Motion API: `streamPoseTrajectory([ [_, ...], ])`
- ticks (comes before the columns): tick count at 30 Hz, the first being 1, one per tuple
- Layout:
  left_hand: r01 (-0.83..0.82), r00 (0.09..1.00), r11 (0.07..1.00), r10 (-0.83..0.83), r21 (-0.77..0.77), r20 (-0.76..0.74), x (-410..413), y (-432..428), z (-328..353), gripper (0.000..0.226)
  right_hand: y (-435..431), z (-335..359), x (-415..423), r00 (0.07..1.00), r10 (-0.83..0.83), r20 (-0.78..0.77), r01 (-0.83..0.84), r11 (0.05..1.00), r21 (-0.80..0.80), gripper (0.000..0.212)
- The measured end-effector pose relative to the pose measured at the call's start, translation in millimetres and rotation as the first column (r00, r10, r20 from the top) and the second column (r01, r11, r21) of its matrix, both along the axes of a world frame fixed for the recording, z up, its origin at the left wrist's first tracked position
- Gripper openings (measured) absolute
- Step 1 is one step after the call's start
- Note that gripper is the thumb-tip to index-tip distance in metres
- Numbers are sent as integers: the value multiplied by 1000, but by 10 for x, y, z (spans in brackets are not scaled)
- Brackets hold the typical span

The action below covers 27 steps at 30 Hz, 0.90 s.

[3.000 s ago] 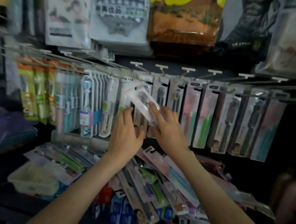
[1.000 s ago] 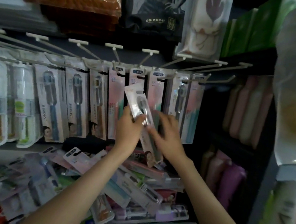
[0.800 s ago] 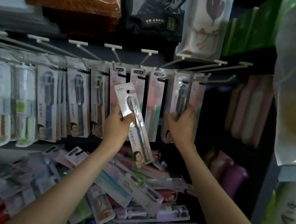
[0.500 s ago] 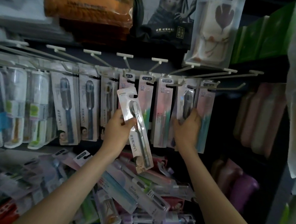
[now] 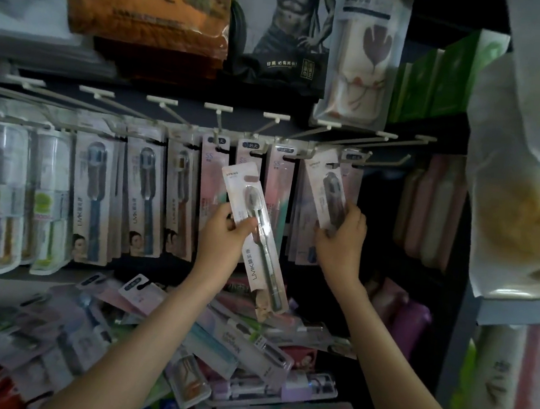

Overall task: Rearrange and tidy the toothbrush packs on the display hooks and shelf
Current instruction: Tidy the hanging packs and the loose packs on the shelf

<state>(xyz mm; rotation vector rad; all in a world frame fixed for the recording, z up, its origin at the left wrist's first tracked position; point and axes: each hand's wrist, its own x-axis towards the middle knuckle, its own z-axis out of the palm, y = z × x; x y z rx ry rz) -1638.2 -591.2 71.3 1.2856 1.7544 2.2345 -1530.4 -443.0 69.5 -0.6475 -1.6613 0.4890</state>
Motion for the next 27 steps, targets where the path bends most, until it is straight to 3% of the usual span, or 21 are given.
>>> streamPoseTrajectory([
  [4,-1,1000,1000,2,-26,26,-10,-154,-78,13,-341,-192,81,993,54,-108,-51,998,31,65],
  [8,-61,998,997,62,-55,13,-130,-503,-107,12,-644,-296,-16,972,235,14,-235,972,0,74],
  [11,-126,992,990,125,-67,-10,-293,-866,-77,12,-831,-297,-150,960,188,206,-218,967,134,68],
  [17,-290,956,956,286,-49,-69,-653,-1574,64,5,-1210,-129,-624,909,104,403,-261,896,358,67],
  [20,-354,934,933,349,-59,-79,-780,-1823,141,12,-1379,-7,-904,887,72,456,-277,873,401,68],
  [22,-392,917,915,381,-91,-116,-859,-1945,155,6,-1485,67,-1060,879,62,473,-281,869,408,69],
  [27,-427,904,894,415,-140,-105,-1005,-2148,137,22,-1642,187,-1308,915,59,399,-215,907,361,67],
])
